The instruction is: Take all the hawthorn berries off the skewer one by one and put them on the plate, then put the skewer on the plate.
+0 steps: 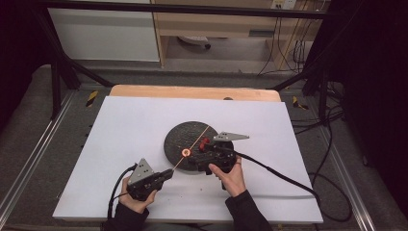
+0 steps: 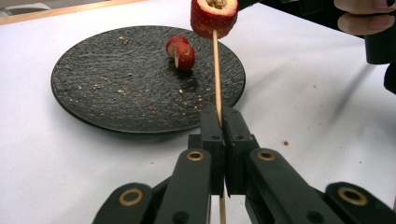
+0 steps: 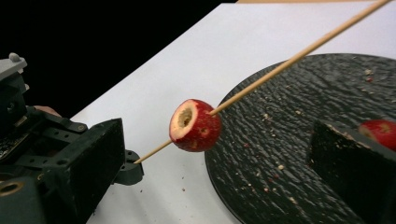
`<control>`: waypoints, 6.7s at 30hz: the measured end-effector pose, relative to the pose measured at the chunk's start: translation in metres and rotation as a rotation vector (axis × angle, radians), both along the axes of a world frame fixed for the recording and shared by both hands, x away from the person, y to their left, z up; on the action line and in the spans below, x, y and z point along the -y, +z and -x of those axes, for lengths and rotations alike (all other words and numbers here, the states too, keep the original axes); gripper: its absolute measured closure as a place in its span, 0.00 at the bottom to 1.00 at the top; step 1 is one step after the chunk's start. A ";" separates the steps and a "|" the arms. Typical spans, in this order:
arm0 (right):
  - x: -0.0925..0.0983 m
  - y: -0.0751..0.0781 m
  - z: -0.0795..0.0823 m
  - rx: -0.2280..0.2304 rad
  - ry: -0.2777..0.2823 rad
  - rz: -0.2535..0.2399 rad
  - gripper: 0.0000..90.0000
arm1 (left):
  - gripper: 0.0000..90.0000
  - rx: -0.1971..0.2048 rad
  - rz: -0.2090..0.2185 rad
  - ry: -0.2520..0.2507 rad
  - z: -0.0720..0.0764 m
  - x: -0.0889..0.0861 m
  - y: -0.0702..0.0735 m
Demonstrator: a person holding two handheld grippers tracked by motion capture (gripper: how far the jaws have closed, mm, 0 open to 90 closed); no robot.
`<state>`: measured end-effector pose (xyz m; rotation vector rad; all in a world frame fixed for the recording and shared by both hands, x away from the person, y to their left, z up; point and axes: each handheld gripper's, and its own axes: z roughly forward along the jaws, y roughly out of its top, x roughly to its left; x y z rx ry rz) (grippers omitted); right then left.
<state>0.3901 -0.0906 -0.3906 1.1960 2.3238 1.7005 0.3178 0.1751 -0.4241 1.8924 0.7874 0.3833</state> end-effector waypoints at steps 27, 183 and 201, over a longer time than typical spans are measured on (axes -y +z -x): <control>-0.020 -0.015 -0.009 -0.076 0.041 -0.077 0.68 | 0.98 0.000 0.002 -0.002 0.000 0.001 0.000; 0.160 -0.061 0.022 0.042 -0.103 0.287 0.01 | 0.98 -0.112 -0.075 0.078 -0.056 0.005 0.028; 0.167 -0.062 0.027 0.045 -0.103 0.273 0.01 | 0.98 -0.207 -0.207 0.159 -0.093 0.026 0.009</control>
